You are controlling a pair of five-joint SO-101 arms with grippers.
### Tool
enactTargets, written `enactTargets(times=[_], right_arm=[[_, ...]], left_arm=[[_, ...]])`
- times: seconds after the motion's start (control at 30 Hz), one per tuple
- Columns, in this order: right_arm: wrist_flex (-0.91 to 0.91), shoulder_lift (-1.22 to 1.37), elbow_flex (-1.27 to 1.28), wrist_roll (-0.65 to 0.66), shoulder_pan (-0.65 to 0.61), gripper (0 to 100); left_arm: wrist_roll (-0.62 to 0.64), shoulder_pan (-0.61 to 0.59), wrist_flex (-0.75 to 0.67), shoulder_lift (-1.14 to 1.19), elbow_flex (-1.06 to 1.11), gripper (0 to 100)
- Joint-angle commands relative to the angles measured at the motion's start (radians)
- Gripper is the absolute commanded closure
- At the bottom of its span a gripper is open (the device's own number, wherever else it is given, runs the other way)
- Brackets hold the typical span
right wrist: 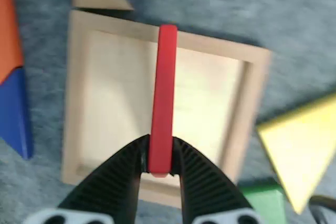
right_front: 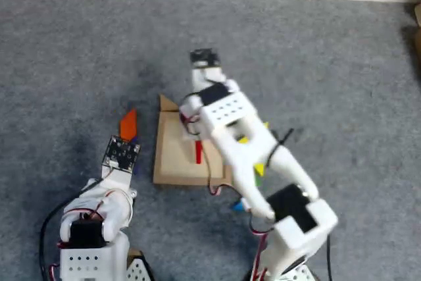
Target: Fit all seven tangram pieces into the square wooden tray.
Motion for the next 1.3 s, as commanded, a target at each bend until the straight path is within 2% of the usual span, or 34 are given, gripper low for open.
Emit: enactTargets(times=[0.0, 0.23, 0.4, 0.63, 0.87, 1.07, 1.27], right_arm=[[-0.016, 0.064, -0.142, -0.011, -0.084, 99.1], [-0.007, 0.174, -0.216, -0.118, -0.12, 97.6], [0.062, 0.18, -0.216, -0.193, -0.081, 82.4], [0.081, 0.177, -0.217, -0.135, -0.019, 81.7], [0.101, 0.093, -0.209, -0.006, -0.002, 82.1], [0.081, 0.073, -0.209, 0.181, 0.094, 99.5], [0.016, 0.091, -0.166, 0.244, 0.145, 99.2]], left_arm=[[0.005, -0.01, 0.006, -0.004, 0.019, 100], [0.005, -0.01, 0.006, -0.004, 0.019, 100], [0.005, -0.01, 0.006, -0.004, 0.019, 100], [0.005, -0.01, 0.006, -0.004, 0.019, 100], [0.005, -0.01, 0.006, -0.004, 0.019, 100], [0.005, -0.01, 0.006, -0.004, 0.019, 100], [0.005, -0.01, 0.006, -0.004, 0.019, 100]])
